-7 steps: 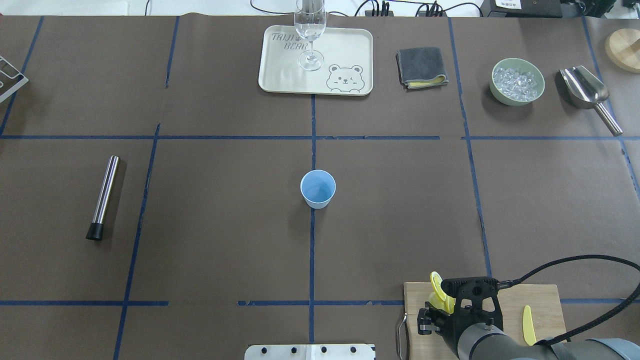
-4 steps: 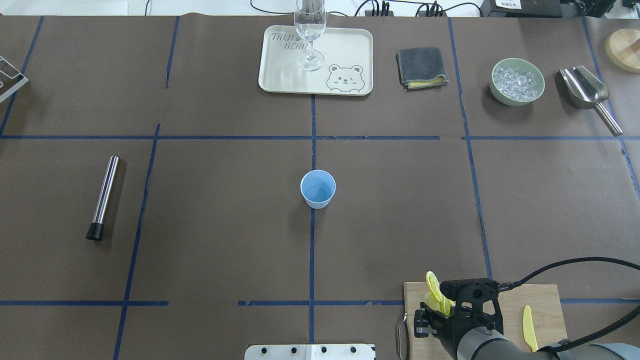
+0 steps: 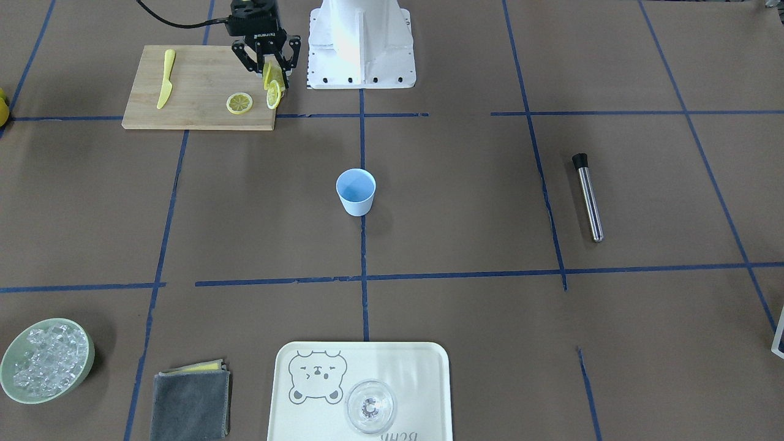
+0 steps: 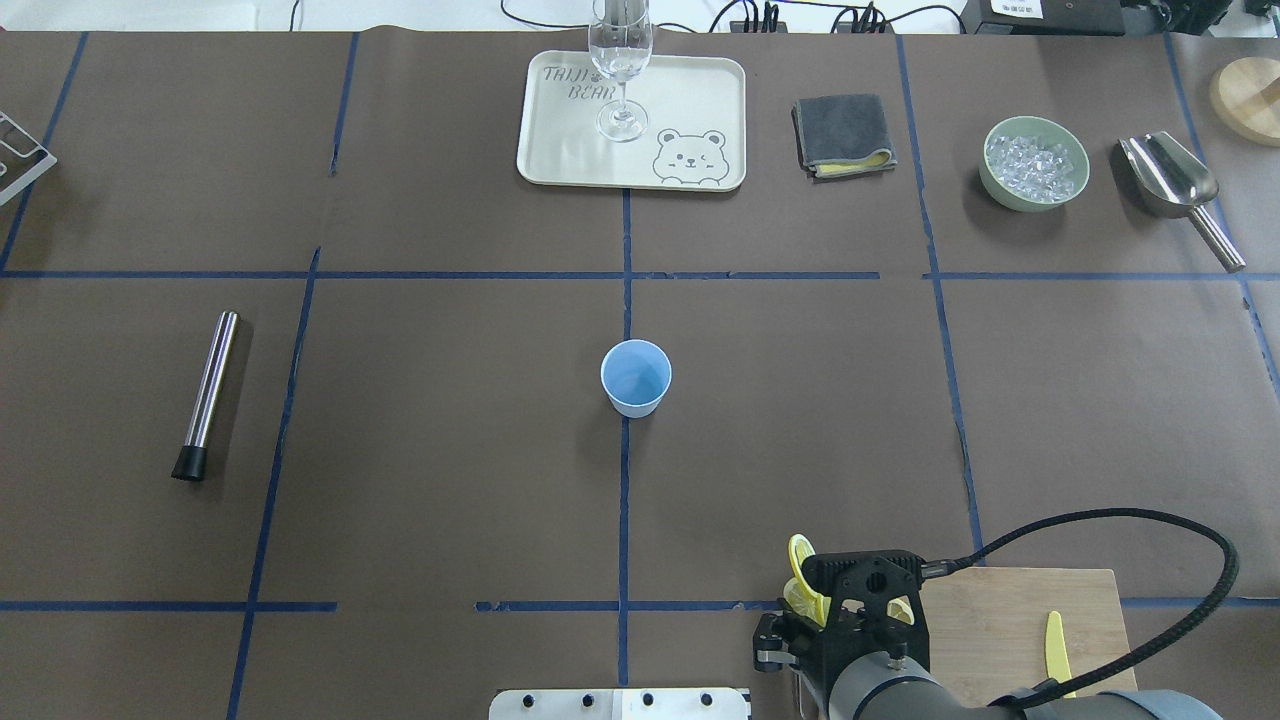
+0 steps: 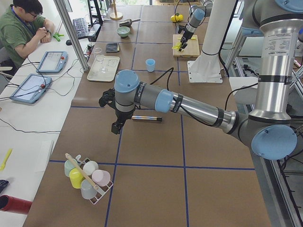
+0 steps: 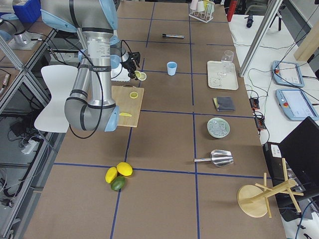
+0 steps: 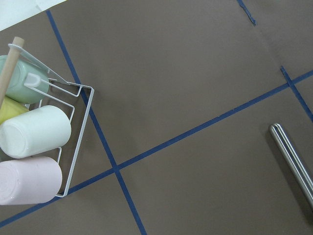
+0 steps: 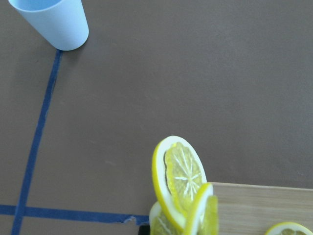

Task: Squeeze lemon into cup
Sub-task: 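Carry the lemon slices with the right gripper over the blue cup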

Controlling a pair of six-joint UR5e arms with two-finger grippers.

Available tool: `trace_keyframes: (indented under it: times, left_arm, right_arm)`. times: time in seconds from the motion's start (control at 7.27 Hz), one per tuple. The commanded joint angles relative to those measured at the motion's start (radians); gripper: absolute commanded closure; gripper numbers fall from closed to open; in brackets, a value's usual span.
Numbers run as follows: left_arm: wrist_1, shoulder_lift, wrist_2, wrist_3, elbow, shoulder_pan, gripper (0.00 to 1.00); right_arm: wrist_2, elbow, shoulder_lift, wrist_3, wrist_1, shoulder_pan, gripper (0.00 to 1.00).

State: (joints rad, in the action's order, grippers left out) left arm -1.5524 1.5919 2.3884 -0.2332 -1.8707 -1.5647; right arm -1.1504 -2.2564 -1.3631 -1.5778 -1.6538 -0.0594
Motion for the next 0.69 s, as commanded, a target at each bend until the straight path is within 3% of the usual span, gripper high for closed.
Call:
trace_keyframes:
  times: [0.0, 0.14, 0.55]
  left_arm:
    - [0.000, -0.001, 0.000, 0.000, -0.001, 0.000, 0.00]
    - [0.000, -0.001, 0.000, 0.000, -0.001, 0.000, 0.00]
    - [0.000, -0.001, 0.000, 0.000, -0.010, 0.000, 0.00]
  right_arm:
    - [-0.087, 0.008, 0.157, 0.012, -0.163, 0.090, 0.58]
    - [-0.156, 0.058, 0.238, 0.024, -0.196, 0.160, 0.58]
    - [-0.254, 0.249, 0.445, 0.093, -0.198, 0.312, 0.60]
